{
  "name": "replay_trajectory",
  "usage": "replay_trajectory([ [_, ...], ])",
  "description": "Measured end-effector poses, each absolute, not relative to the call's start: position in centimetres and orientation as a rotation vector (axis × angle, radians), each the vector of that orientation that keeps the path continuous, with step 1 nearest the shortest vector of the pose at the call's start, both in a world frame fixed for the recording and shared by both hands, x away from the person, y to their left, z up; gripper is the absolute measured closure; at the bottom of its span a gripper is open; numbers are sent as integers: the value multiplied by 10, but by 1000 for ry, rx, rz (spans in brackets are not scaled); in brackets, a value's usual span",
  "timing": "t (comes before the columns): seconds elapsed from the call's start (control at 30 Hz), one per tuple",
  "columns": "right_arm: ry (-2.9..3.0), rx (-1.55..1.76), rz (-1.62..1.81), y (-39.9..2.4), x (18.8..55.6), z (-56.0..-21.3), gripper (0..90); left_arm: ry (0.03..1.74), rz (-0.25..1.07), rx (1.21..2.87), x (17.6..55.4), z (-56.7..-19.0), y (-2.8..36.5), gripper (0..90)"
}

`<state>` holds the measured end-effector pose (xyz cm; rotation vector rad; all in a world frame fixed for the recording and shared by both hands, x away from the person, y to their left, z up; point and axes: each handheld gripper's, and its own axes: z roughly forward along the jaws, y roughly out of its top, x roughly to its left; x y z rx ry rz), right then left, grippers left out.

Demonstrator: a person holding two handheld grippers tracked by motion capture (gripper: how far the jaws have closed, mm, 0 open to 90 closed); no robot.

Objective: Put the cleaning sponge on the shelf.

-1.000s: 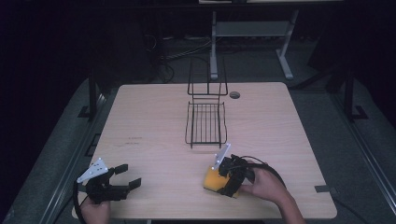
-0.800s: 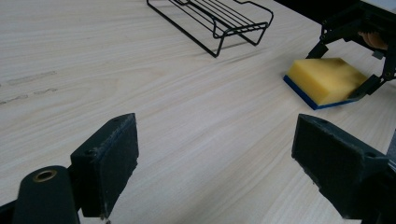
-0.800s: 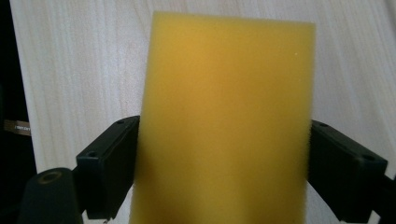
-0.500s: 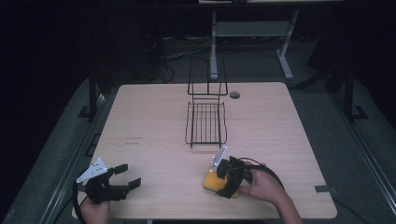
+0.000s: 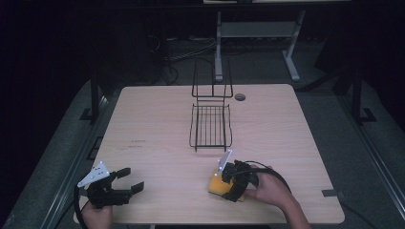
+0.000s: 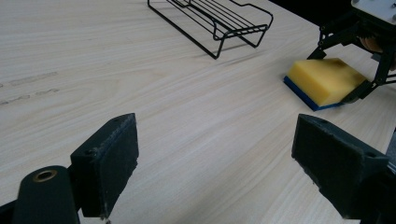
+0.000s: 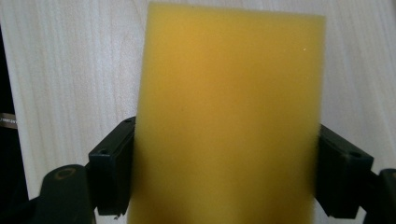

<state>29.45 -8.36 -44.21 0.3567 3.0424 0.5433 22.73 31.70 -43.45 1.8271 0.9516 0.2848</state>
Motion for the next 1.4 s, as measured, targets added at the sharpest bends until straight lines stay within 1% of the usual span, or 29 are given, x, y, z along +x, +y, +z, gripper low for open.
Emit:
replay_trajectory([
  [0.5,3068,296,576,-78,308,-423,209,952,285,1822,227,-434,317,141],
  [0.73,3088,287,612,-78,320,-414,208,952,287,1823,227,-434,317,141],
  [1.1,3084,251,534,-65,341,-403,207,962,292,1811,227,-434,321,140],
  [1.4,3107,273,546,-59,357,-399,207,958,291,1813,227,-434,321,140],
])
